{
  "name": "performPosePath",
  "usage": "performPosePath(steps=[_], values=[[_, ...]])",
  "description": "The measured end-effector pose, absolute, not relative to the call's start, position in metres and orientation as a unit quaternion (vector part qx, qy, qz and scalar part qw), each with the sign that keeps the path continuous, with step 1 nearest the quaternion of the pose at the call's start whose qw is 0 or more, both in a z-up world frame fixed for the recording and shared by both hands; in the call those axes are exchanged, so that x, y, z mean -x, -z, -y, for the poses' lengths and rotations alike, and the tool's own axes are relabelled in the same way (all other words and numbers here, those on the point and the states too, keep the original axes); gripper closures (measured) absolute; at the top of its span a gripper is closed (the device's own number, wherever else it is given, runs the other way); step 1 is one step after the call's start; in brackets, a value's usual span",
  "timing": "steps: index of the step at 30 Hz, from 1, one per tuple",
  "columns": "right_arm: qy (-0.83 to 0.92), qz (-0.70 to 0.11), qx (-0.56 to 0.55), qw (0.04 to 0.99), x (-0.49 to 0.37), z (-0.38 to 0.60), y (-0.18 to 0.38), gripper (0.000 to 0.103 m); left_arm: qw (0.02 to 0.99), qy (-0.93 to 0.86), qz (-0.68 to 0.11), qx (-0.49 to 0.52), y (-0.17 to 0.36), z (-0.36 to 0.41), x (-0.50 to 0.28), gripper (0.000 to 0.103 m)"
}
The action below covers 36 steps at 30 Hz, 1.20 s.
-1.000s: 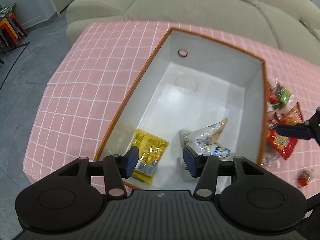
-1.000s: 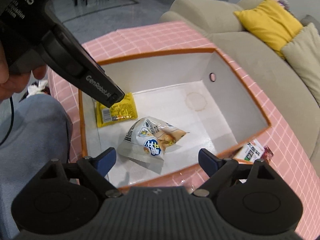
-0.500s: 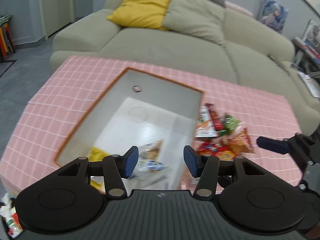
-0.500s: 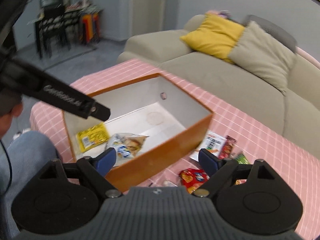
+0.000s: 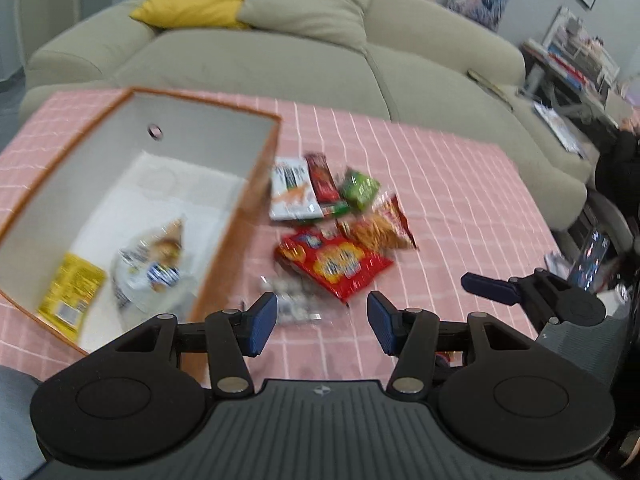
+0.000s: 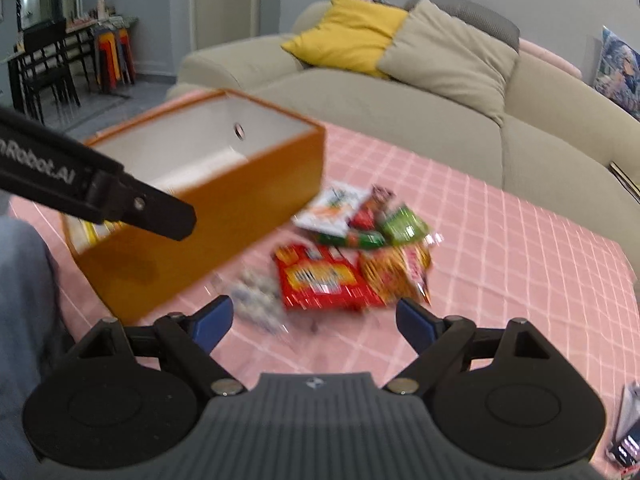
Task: Organize snacks
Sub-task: 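Lift both tools out of the box and move back toward the snack pile, then grasp the wrapped dark pastry with the right gripper while the left grasps the red sausage stick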
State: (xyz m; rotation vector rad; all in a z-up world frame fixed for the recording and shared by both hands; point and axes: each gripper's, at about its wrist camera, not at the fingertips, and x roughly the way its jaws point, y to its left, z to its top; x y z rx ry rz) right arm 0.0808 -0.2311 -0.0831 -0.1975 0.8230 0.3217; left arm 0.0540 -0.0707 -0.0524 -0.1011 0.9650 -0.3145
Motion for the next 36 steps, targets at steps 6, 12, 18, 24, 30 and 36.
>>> performPosePath(steps=[6, 12, 18, 24, 30, 36], values=[[-0.138, -0.418, 0.083, 0.894, -0.075, 0.255, 0.101, 0.018, 0.856, 0.154, -0.492, 0.030, 0.079, 0.087, -0.053, 0.042], [-0.121, -0.452, 0.064, 0.881, -0.074, 0.270, 0.117, 0.017, 0.841, 0.159, -0.516, 0.018, 0.102, 0.092, -0.051, 0.042], [-0.113, -0.450, 0.049, 0.885, -0.080, 0.276, 0.123, 0.017, 0.847, 0.153, -0.506, 0.062, 0.107, 0.091, -0.063, 0.042], [-0.121, -0.432, 0.092, 0.889, -0.106, 0.271, 0.129, 0.027, 0.855, 0.137, -0.492, 0.094, 0.107, 0.105, -0.093, 0.042], [-0.124, -0.451, 0.084, 0.880, -0.118, 0.298, 0.122, 0.027, 0.846, 0.124, -0.509, 0.099, 0.114, 0.107, -0.110, 0.041], [-0.111, -0.520, 0.026, 0.846, -0.102, 0.328, 0.126, 0.027, 0.838, 0.127, -0.521, 0.102, 0.119, 0.103, -0.112, 0.039]])
